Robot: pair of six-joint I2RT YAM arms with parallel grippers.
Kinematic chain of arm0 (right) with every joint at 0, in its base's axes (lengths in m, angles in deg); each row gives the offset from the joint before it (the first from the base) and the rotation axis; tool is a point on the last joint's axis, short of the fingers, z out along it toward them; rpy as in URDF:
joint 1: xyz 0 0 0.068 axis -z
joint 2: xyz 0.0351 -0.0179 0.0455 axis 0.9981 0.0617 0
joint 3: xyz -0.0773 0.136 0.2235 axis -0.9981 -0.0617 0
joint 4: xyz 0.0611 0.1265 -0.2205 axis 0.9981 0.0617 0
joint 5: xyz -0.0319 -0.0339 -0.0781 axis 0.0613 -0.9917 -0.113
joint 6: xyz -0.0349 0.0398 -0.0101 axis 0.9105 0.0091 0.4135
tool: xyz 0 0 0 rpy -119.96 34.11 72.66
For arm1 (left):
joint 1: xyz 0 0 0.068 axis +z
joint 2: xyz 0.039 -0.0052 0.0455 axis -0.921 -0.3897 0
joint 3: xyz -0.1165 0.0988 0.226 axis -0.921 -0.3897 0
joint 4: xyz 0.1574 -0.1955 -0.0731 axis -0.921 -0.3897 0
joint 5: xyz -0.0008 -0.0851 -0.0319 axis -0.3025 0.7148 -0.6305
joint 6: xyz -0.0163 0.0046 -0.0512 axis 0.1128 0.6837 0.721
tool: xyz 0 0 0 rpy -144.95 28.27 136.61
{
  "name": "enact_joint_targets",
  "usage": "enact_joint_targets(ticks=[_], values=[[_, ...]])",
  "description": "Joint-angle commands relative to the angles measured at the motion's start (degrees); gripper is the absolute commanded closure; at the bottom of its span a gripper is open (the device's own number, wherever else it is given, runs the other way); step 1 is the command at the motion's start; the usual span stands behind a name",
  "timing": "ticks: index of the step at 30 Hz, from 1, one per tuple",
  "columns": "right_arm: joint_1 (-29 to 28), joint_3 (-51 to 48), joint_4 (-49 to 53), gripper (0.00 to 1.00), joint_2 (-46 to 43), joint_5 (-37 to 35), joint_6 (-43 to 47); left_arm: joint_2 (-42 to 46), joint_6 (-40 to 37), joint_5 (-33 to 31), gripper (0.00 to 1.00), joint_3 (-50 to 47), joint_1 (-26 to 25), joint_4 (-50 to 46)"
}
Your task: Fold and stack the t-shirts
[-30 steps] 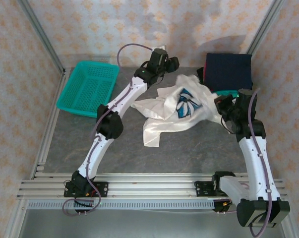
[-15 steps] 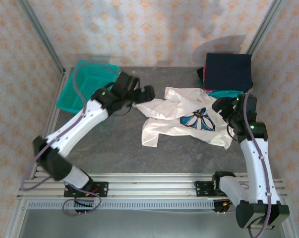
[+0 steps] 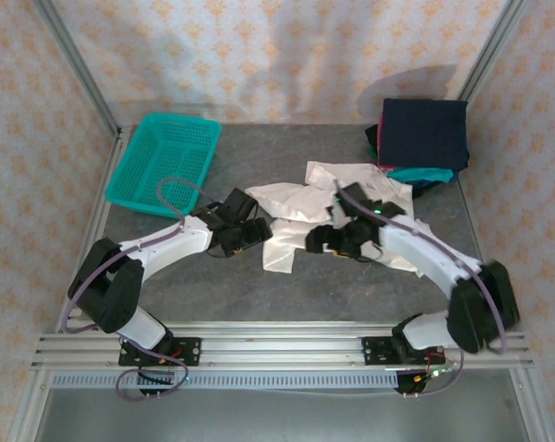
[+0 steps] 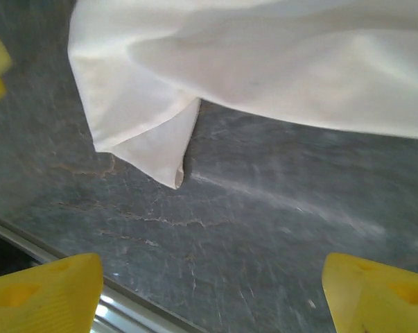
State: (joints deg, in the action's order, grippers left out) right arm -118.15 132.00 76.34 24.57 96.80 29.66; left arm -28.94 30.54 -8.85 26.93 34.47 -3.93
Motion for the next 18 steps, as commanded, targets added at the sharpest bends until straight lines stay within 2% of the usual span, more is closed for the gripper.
enact_joint_targets(ticks=[1, 6, 11, 14, 16, 18], values=[[-4.0, 4.8, -1.9, 0.19, 6.8, -6.9, 4.0, 4.1, 2.0, -1.5, 0.15, -1.8, -0.2, 3.2], [-6.4, 9.0, -5.1, 0.20, 14.9, -7.8, 4.2, 12.4, 2.5, -6.4, 0.12, -5.0, -0.2, 1.4], [-6.4, 11.1, -8.6, 0.22, 18.9, -14.6, 2.0, 24.2, 1.8, -12.8, 0.08, -7.7, -0.2, -3.8], [-6.4, 14.4, -8.6, 0.24, 23.0, -14.0, 2.5, 29.7, 1.1, -15.1, 0.05, -8.9, -0.1, -6.6], [-6.4, 17.0, -7.3, 0.31, 26.1, -14.8, 2.8, 32.5, 1.1, -16.4, 0.04, -9.8, -0.1, -8.4], [-6.4, 18.7, -7.0, 0.48, 28.3, -15.2, 2.7, 34.7, 1.4, -17.5, 0.04, -10.4, -0.2, -10.2]])
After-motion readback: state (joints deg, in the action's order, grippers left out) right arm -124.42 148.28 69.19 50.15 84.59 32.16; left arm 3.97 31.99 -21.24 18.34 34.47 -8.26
